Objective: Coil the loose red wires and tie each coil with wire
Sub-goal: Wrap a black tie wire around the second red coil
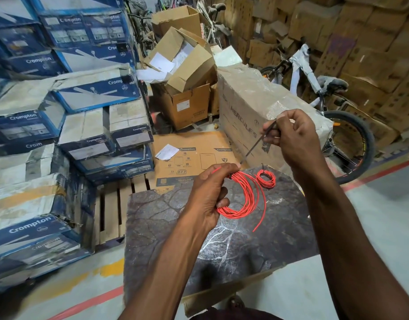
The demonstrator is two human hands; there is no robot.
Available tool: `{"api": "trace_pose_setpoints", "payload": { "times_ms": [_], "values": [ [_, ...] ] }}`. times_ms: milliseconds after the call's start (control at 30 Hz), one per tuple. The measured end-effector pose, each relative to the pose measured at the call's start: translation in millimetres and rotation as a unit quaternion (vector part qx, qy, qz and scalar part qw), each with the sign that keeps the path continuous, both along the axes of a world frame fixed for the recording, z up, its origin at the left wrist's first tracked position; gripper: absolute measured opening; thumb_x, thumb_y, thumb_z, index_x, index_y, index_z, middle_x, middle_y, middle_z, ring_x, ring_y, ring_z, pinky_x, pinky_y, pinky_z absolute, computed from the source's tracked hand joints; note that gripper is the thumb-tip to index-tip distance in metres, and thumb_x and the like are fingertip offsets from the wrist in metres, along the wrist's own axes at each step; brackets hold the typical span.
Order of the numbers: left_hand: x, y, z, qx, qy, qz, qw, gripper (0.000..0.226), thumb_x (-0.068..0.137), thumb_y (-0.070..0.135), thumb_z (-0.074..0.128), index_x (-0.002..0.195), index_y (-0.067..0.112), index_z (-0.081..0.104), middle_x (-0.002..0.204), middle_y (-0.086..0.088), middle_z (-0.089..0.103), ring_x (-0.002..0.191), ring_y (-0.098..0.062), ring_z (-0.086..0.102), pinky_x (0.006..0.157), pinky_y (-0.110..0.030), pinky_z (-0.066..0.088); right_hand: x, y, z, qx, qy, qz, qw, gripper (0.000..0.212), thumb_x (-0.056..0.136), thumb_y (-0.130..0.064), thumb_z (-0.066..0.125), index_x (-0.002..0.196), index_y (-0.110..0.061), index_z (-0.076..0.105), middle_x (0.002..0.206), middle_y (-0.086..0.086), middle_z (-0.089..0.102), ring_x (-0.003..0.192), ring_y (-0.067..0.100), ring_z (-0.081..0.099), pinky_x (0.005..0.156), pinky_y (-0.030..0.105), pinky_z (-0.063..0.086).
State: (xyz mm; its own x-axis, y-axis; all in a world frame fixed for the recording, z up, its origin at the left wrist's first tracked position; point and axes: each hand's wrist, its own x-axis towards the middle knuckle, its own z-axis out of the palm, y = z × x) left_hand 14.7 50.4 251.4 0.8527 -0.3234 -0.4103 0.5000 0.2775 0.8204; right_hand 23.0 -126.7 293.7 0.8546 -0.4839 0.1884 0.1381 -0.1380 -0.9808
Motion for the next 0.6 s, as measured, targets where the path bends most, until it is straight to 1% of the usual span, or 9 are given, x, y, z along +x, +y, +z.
{"api": "trace_pose_setpoints", "payload": {
  "times_ms": [100, 167, 233, 267, 333, 400, 467, 533, 600],
  "values": [
    [-2.4, 1.6, 1.5, 0.005, 0.001, -0.016, 1.0, 0.014, 0.089, 0.011, 0.071, 0.076, 0.016, 0.067, 0.043, 0.012, 0.043, 0.044, -0.007, 0.014, 0.041, -0.023, 0.01, 1.7, 6.3, 3.0, 0.039, -0.024, 0.03, 0.999, 0.01, 0.112, -0.014, 0.033, 0.108, -0.01, 0.041, 0.089, 0.008, 0.059, 0.075, 0.017, 0.077, 0.068, 0.028, 0.061],
    [-3.9, 1.7, 0.6, 0.007, 0.006, -0.018, 1.0, 0.018, 0.088, 0.009, 0.07, 0.072, 0.017, 0.067, 0.044, 0.013, 0.038, 0.043, -0.007, 0.014, 0.04, -0.022, 0.01, 5.6, 5.6, 3.1, 0.028, -0.023, 0.021, 0.999, 0.01, 0.112, -0.011, 0.031, 0.108, -0.011, 0.04, 0.087, 0.007, 0.053, 0.066, 0.013, 0.074, 0.064, 0.027, 0.061],
    [-4.4, 2.5, -1.4, 0.003, 0.015, -0.014, 1.0, 0.019, 0.086, 0.008, 0.072, 0.07, 0.017, 0.068, 0.048, 0.012, 0.031, 0.043, -0.007, 0.015, 0.037, -0.02, 0.012, 10.7, 1.6, 1.5, 0.003, -0.018, 0.013, 1.0, 0.011, 0.112, -0.011, 0.03, 0.107, -0.011, 0.04, 0.082, 0.002, 0.05, 0.057, 0.006, 0.066, 0.062, 0.026, 0.06],
    [-4.8, 2.9, -2.1, 0.001, 0.016, -0.014, 1.0, 0.017, 0.086, 0.008, 0.072, 0.071, 0.016, 0.068, 0.049, 0.011, 0.028, 0.043, -0.007, 0.015, 0.036, -0.02, 0.013, 13.5, -1.0, 0.5, -0.008, -0.018, 0.014, 1.0, 0.011, 0.112, -0.011, 0.031, 0.105, -0.012, 0.04, 0.08, 0.001, 0.048, 0.055, 0.004, 0.061, 0.062, 0.027, 0.06],
    [-5.9, 3.7, -3.1, 0.001, 0.017, -0.015, 1.0, 0.011, 0.085, 0.008, 0.073, 0.077, 0.014, 0.069, 0.052, 0.01, 0.025, 0.044, -0.008, 0.014, 0.035, -0.02, 0.014, 18.7, -4.8, -3.2, -0.029, -0.02, 0.016, 0.999, 0.012, 0.111, -0.011, 0.032, 0.103, -0.013, 0.04, 0.079, 0.001, 0.046, 0.055, 0.002, 0.052, 0.061, 0.026, 0.06],
    [-6.3, 4.4, -4.1, -0.002, 0.022, -0.008, 1.0, 0.008, 0.084, 0.008, 0.073, 0.078, 0.013, 0.069, 0.056, 0.007, 0.021, 0.045, -0.008, 0.013, 0.035, -0.019, 0.015, 21.9, -5.2, -9.4, -0.047, -0.025, 0.013, 0.998, 0.011, 0.111, -0.011, 0.033, 0.102, -0.013, 0.04, 0.078, 0.002, 0.045, 0.055, 0.003, 0.048, 0.057, 0.026, 0.057],
    [-6.2, 3.6, -4.4, -0.005, 0.028, -0.006, 1.0, 0.007, 0.082, 0.011, 0.076, 0.078, 0.013, 0.071, 0.056, 0.008, 0.021, 0.045, -0.008, 0.013, 0.035, -0.02, 0.014, 23.6, -4.3, -15.7, -0.072, -0.03, 0.004, 0.997, 0.012, 0.11, -0.012, 0.034, 0.102, -0.013, 0.041, 0.079, 0.004, 0.046, 0.056, 0.006, 0.048, 0.055, 0.028, 0.054],
    [-6.4, 2.8, -4.5, 0.0, 0.025, -0.019, 1.0, 0.009, 0.081, 0.017, 0.081, 0.083, 0.013, 0.072, 0.05, 0.011, 0.028, 0.045, -0.009, 0.013, 0.038, -0.021, 0.012, 23.9, -3.9, -19.4, -0.085, -0.031, -0.004, 0.996, 0.013, 0.11, -0.015, 0.033, 0.1, -0.015, 0.042, 0.081, 0.006, 0.048, 0.058, 0.009, 0.048, 0.056, 0.029, 0.052],
    [-6.7, 0.5, -5.3, 0.014, 0.015, -0.032, 0.999, 0.012, 0.081, 0.015, 0.081, 0.089, 0.011, 0.073, 0.043, 0.013, 0.036, 0.045, -0.009, 0.013, 0.04, -0.022, 0.012, 24.3, -4.7, -19.0, -0.082, -0.04, -0.001, 0.996, 0.013, 0.109, -0.016, 0.033, 0.1, -0.015, 0.041, 0.082, 0.007, 0.048, 0.061, 0.012, 0.048, 0.056, 0.031, 0.048]
  ]
}}
